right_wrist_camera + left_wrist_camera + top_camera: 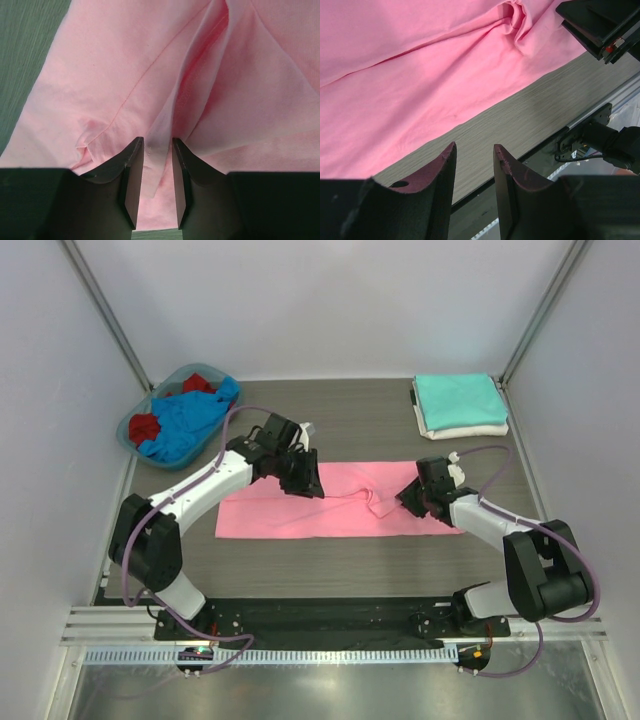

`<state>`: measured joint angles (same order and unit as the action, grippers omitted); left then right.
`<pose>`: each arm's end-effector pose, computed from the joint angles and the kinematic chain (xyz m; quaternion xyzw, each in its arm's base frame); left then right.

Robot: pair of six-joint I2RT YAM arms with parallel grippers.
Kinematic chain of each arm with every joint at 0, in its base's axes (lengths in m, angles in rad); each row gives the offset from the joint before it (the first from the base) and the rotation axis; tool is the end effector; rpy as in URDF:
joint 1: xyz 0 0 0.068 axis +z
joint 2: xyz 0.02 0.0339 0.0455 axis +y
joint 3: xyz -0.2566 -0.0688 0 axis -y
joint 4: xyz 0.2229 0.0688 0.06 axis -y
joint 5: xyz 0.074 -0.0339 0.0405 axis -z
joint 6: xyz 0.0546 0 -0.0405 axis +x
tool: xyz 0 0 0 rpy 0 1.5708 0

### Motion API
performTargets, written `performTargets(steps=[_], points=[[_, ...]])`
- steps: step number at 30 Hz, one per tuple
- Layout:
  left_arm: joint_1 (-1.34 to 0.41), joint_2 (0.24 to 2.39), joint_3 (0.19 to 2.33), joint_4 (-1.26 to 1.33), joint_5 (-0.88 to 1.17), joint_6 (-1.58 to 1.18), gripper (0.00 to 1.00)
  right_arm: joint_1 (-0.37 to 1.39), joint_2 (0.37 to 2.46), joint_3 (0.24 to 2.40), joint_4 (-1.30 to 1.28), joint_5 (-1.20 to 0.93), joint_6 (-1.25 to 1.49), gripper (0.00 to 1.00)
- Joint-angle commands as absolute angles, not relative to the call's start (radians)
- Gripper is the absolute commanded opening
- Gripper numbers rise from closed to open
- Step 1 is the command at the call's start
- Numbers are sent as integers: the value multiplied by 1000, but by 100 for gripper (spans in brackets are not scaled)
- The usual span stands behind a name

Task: Fold and stack the t-shirts
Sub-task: Fold the tshirt

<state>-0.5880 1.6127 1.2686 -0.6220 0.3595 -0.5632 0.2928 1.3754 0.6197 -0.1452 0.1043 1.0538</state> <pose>0.2655 -0.2001 0.2482 0.0649 0.9385 -0.3026 0.1529 0.2441 0.0676 0.1554 0.3662 0.8693 0.1662 0.2873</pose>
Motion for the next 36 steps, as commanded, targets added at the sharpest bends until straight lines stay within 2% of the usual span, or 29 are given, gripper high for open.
performTargets(steps=[1,21,28,36], points=[[-583,1617,1279,-603,371,-545,36,298,1384,649,-98,141,1065,34],[-583,1628,1241,-560,396,-583,37,298,1505,824,-101,137,1048,33],[-591,1660,1184,-450,439,-656,36,298,1589,916,-176,126,1008,34],[-649,1738,1193,-379,474,-713,31,298,1548,951,-251,130,973,34]])
